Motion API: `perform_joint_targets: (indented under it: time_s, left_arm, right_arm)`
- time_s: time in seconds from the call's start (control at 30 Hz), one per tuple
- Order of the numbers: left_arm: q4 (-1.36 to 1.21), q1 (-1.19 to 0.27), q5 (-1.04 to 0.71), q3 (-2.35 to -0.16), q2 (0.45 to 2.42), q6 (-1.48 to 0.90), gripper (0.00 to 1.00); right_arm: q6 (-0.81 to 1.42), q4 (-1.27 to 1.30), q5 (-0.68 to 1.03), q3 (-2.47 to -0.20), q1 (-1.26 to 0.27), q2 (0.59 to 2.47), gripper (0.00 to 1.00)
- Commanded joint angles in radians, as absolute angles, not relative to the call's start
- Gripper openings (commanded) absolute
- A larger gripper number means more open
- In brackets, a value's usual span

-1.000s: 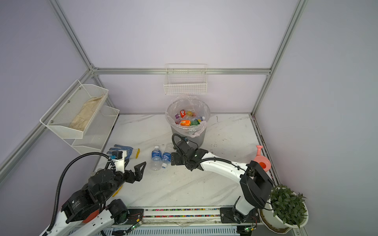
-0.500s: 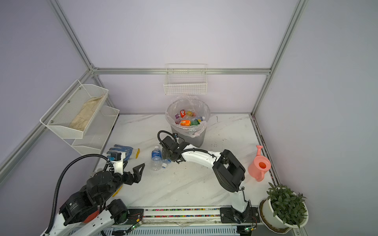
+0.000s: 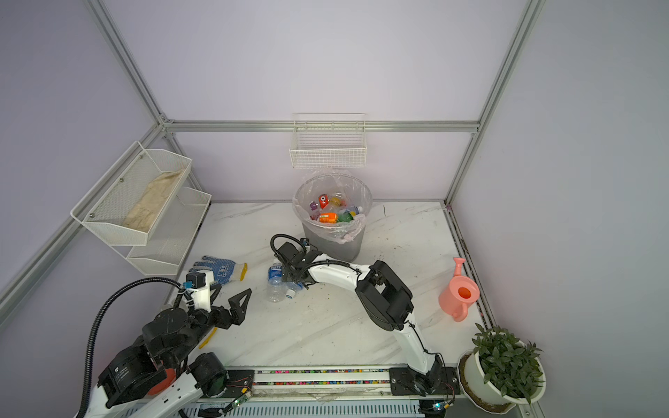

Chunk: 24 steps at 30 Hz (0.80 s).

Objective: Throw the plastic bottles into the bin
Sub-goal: 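Lower the right gripper onto the farther Pocari Sweat bottle and close it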

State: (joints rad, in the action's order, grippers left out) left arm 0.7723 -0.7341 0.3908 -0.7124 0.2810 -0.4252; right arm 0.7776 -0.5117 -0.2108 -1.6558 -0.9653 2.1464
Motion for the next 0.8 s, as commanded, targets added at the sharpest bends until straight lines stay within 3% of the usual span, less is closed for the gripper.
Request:
perform_joint_targets:
  time_s: [0.0, 0.1, 0.2, 0.47, 0.57, 0.77]
  left_arm:
    - [0.741, -0.733, 0.402, -0.694, 0.284, -0.421, 1.00]
    - [0.744, -0.733, 0.406, -0.693, 0.278, -0.423, 1.00]
    - [0.743, -0.734, 0.408, -0.692, 0.275, -0.425, 1.00]
    - [0.744, -0.733, 0.408, -0.693, 0.278, -0.426, 1.00]
    - [0.743, -0.733, 0.409, -0.693, 0.278, -0.426, 1.00]
    - [0.743, -0.733, 0.408, -0.693, 0.280, -0.426, 1.00]
  right_arm:
    - [0.803, -0.536, -0.191, -1.653, -0.972, 2.173, 0.97]
    - [0.810, -0.519, -0.183, -1.609, -0.971, 2.165, 0.96]
    - [0.816, -0.479, -0.178, -1.548, -0.972, 2.128, 0.89]
    - [0.809, -0.445, -0.187, -1.461, -0.972, 2.047, 0.42]
    - [0.792, -0.449, -0.187, -1.448, -0.971, 2.030, 0.30]
    - [0.784, -0.476, -0.217, -1.432, -0.989, 1.985, 0.30]
